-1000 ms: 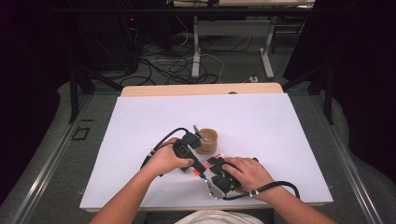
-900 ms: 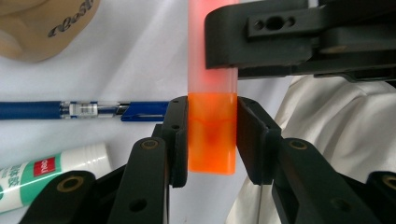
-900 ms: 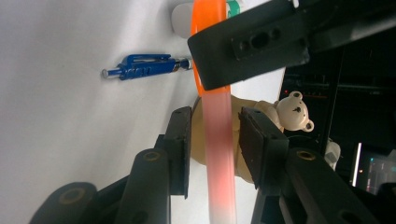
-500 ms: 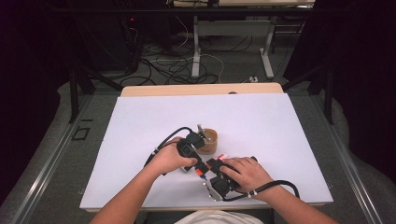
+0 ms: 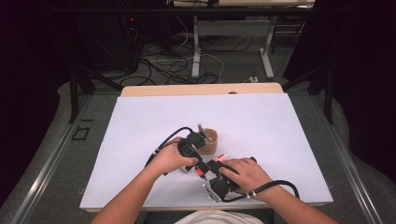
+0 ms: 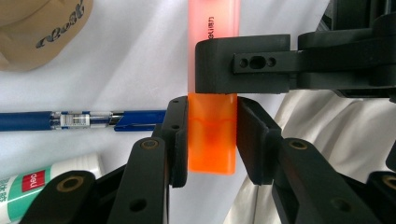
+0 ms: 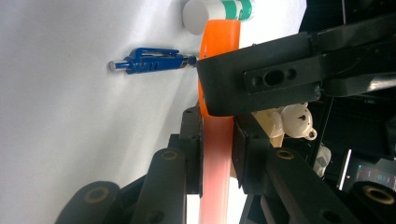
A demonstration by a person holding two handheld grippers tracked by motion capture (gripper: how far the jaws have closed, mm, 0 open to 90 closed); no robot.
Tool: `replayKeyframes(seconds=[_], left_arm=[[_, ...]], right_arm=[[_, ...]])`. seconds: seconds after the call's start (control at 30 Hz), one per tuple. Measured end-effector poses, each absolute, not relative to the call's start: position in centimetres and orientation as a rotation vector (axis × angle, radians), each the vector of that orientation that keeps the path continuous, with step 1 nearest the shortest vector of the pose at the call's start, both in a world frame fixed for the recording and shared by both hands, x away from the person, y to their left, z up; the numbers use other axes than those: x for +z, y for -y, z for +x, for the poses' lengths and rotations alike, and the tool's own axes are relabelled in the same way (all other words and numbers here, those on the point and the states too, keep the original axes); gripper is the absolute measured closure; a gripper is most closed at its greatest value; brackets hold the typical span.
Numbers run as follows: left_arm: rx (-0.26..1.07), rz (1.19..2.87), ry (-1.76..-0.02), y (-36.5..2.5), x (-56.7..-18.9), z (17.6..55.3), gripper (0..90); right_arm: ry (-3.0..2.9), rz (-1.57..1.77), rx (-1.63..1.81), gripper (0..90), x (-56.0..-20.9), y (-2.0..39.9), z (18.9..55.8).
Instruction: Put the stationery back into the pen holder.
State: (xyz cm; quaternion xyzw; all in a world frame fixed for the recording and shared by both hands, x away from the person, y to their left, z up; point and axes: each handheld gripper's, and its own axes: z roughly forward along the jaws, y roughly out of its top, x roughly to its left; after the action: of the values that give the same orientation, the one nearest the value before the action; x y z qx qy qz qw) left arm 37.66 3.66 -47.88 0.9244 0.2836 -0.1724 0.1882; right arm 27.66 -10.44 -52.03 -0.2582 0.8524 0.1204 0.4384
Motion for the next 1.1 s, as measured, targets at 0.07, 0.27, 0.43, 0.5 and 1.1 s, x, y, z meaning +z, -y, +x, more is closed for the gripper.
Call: replayKeyframes(seconds=[0.07,0.27,0.43,0.5,1.1], left_arm=[[-0.482,2.603,-0.794,-3.7,-47.9,37.7,66.4],[-0.470,2.587,-0.785,-3.8,-47.9,37.6,66.2],[-0.478,2.577,-0.779,-4.0,-47.9,37.6,65.4],[-0.472,2.568,-0.779,-4.1,-47.9,37.6,63.5],[-0.324,2.452,-0.802,-6.7,-46.9,37.3,49.7]], right_arm=[[-2.118,-0.640,0.304,76.4,-52.1,10.4,27.7],[-2.128,-0.621,0.306,76.5,-51.9,10.5,27.8],[-2.141,-0.606,0.318,76.6,-51.9,10.5,27.8],[-2.143,-0.600,0.319,76.7,-51.8,10.6,27.9],[-2.161,-0.517,0.335,76.7,-51.7,11.7,29.2]])
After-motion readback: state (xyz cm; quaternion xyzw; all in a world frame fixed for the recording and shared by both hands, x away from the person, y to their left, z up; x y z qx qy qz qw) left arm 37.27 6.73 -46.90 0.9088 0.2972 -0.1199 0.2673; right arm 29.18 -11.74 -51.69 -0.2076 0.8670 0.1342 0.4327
